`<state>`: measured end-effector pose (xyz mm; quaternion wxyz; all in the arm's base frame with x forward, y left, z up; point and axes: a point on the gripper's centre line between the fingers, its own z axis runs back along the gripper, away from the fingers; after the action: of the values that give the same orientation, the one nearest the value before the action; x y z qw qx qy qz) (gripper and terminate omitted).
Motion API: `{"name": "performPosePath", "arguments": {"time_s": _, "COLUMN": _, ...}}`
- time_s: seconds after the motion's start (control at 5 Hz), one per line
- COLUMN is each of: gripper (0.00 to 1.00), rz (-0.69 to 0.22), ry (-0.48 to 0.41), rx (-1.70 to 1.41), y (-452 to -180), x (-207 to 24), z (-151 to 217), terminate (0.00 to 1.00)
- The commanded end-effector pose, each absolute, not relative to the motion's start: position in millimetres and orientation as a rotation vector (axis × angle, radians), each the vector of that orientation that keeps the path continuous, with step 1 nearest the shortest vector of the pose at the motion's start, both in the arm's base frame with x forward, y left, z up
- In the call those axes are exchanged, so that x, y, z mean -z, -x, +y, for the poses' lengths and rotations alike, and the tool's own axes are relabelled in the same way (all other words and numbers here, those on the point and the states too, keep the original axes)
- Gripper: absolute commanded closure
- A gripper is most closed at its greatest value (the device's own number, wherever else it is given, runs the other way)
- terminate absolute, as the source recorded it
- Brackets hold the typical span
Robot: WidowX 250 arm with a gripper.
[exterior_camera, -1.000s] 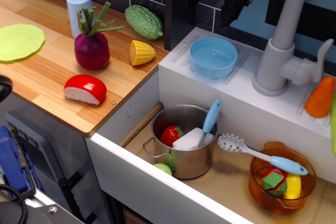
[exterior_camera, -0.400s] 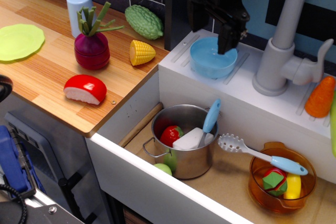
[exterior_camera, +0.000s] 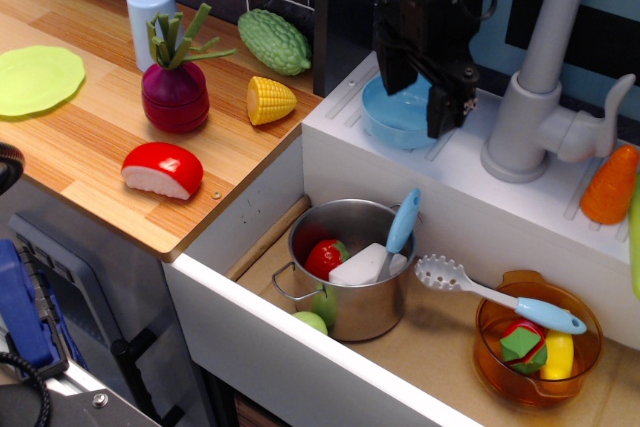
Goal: Lift bowl
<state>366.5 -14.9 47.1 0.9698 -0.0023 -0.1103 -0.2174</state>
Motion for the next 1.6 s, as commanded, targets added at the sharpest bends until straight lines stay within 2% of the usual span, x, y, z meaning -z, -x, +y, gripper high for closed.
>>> {"name": "performPosePath", "arguments": {"time_s": 0.0, "gripper": 0.0, "rz": -0.291, "ry": 0.021, "rx": 0.453, "y": -372.2, "x": -43.7, "z": -17.6, "terminate": 0.0}}
{"name": "performPosePath", "arguments": {"time_s": 0.2, "gripper": 0.0, "rz": -0.299, "ry": 0.014, "rx": 0.455, "y": -373.0, "x": -32.1, "z": -15.3, "terminate": 0.0}}
{"name": "performPosePath", "arguments": {"time_s": 0.4, "gripper": 1.0, "rz": -0.304, "ry": -0.001, "rx": 0.445, "y": -374.1, "x": -22.7, "z": -12.9, "terminate": 0.0}}
{"name": "performPosePath", "arguments": {"time_s": 0.8, "gripper": 1.0, "rz": -0.283, "ry": -0.005, "rx": 0.43, "y": -376.2, "x": -27.6, "z": -12.6, "terminate": 0.0}}
{"name": "performPosePath", "arguments": {"time_s": 1.2, "gripper": 1.0, "rz": -0.217, "ry": -0.117, "rx": 0.288, "y": -377.5, "x": -80.9, "z": -9.6, "terminate": 0.0}}
{"name": "performPosePath", "arguments": {"time_s": 1.4, "gripper": 1.0, "rz": -0.226, "ry": -0.166, "rx": 0.251, "y": -382.0, "x": -102.1, "z": -11.9, "terminate": 0.0}}
